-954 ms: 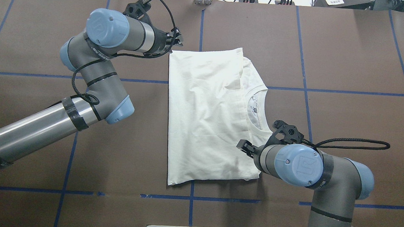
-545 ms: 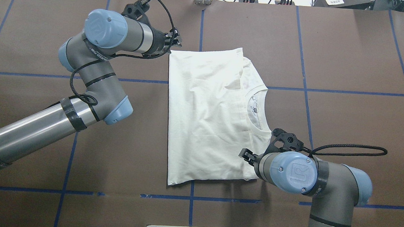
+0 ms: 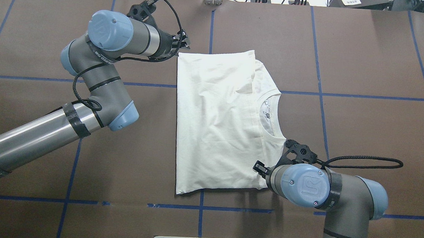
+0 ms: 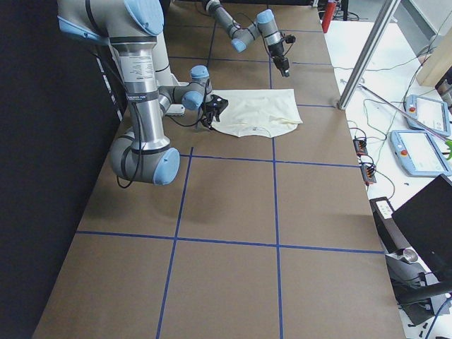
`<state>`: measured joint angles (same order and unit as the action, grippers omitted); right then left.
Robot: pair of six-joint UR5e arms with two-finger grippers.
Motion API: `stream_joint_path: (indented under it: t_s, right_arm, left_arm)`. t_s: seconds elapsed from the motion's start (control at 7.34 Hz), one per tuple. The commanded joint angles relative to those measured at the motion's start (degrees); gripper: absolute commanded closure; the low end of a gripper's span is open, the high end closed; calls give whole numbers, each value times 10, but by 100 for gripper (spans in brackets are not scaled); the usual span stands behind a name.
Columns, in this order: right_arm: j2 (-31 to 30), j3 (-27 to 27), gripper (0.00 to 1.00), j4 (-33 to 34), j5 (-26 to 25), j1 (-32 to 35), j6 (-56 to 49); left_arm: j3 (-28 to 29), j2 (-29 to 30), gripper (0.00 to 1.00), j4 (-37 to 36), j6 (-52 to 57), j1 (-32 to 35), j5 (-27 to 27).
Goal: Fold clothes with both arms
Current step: 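Press the shirt edge near the collar with the right gripper while the left holds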
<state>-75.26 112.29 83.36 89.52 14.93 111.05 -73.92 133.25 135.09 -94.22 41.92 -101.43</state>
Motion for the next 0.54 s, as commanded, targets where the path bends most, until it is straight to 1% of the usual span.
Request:
stream_joint_path:
  t_s: [0.0, 0.14, 0.41]
  right_arm:
    - [-1, 0, 71, 0, -1, -2, 16]
    - [0, 1, 98, 0, 0, -2, 16]
    - [2, 4, 100, 0, 0, -3, 16]
  left_arm:
    - [0, 0, 50, 0, 0, 0, 0]
    - [0, 0, 50, 0, 0, 0, 0]
    - [0, -1, 50, 0, -1, 0, 0]
